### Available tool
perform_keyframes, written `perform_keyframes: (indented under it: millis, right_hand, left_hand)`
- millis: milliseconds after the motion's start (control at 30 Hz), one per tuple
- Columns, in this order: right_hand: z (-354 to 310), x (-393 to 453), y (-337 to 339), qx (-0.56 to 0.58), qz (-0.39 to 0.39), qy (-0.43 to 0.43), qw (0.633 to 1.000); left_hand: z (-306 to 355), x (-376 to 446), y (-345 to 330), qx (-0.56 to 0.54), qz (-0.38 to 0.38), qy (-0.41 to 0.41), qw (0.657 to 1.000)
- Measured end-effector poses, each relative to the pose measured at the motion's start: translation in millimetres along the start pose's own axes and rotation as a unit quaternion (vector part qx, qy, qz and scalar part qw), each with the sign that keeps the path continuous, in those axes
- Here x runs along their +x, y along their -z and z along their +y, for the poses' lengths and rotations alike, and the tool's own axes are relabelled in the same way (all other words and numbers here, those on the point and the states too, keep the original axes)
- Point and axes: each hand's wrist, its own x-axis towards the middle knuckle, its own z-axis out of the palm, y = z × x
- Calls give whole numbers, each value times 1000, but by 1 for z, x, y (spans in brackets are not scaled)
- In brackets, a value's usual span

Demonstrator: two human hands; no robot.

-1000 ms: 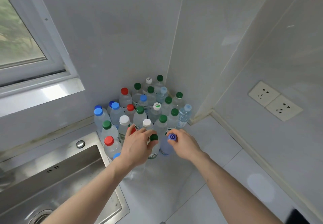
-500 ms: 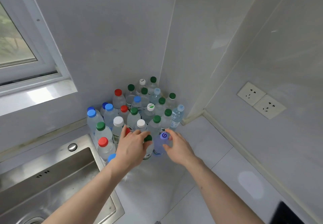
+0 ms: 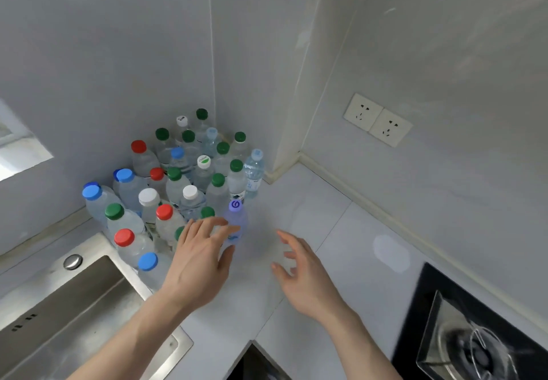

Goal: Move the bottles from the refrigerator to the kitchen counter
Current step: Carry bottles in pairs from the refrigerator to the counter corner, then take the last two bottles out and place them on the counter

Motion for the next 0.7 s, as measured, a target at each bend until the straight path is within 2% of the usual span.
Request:
perform_keyframes:
  millis: [333,500,700]
  right_hand:
    - [45,-106,58,51,122,-56,990]
    - [89,-196,89,71,212,-102,969]
    - [139,-322,116,89,301,-151,937]
  left_hand:
    - [101,7,-10,-43,-105,-117,987]
    - [188,-14,-37,-62,-141,-220,963]
    - [287,-73,-67,-75,-193,-300,931]
